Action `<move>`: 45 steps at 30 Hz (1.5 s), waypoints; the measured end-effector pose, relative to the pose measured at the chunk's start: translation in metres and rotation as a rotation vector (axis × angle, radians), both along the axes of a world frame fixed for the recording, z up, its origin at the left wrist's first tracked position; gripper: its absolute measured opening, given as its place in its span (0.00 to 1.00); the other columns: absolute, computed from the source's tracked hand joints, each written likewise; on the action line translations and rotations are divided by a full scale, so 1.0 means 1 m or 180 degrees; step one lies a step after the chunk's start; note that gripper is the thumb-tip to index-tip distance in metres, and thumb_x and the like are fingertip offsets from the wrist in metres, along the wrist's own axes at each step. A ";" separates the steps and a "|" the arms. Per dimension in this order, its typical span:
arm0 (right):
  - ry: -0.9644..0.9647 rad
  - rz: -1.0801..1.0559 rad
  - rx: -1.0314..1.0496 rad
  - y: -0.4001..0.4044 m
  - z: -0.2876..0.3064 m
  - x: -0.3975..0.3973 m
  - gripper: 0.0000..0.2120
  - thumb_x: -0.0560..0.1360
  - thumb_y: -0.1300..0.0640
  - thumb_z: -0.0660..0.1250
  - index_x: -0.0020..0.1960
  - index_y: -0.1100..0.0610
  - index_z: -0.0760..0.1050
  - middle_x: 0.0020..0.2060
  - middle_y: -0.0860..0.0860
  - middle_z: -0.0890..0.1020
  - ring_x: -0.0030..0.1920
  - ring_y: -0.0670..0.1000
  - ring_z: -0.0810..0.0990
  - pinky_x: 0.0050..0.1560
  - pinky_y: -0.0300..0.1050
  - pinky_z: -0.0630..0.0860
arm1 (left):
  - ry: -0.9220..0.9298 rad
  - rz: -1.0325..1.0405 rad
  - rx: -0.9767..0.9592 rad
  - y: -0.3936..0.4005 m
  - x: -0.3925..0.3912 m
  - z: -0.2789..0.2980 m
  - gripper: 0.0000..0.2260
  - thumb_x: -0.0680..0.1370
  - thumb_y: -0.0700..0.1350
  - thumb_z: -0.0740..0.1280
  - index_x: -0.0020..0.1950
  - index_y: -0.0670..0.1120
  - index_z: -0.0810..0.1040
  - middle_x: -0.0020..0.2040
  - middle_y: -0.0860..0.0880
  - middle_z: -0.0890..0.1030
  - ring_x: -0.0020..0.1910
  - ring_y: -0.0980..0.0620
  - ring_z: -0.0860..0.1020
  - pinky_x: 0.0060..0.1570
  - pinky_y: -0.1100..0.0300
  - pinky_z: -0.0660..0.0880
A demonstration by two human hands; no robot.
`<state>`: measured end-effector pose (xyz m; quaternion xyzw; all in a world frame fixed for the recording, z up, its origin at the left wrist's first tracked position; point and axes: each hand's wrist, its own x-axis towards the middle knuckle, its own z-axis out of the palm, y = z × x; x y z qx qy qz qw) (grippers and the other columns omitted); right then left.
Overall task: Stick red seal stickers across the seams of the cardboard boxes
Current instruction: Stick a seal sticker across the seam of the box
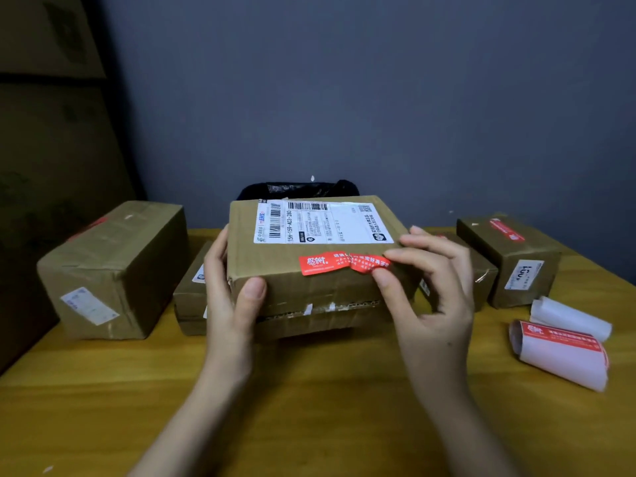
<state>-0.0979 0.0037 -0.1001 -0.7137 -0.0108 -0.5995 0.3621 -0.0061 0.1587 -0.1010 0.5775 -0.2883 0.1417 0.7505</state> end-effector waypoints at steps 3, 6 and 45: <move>0.0098 0.0077 0.0113 0.000 -0.001 -0.004 0.08 0.73 0.54 0.69 0.52 0.52 0.77 0.56 0.49 0.75 0.65 0.46 0.72 0.64 0.41 0.71 | -0.0097 0.0063 0.0048 0.000 -0.001 -0.003 0.46 0.63 0.76 0.62 0.70 0.46 0.62 0.62 0.58 0.72 0.61 0.67 0.72 0.56 0.74 0.68; 0.0130 0.0139 0.0206 -0.001 -0.001 -0.006 0.07 0.73 0.54 0.69 0.51 0.52 0.77 0.56 0.49 0.75 0.64 0.45 0.72 0.61 0.38 0.72 | -0.0128 0.0057 0.0078 0.000 -0.001 -0.004 0.44 0.63 0.76 0.62 0.69 0.49 0.62 0.63 0.57 0.71 0.62 0.65 0.72 0.58 0.72 0.68; 0.0056 -0.0204 0.0174 0.009 -0.001 -0.008 0.02 0.75 0.54 0.66 0.47 0.51 0.75 0.48 0.43 0.76 0.54 0.55 0.74 0.57 0.37 0.68 | -0.0753 0.0502 0.0367 0.003 -0.002 -0.018 0.45 0.68 0.74 0.61 0.74 0.46 0.55 0.72 0.40 0.62 0.72 0.42 0.63 0.69 0.37 0.61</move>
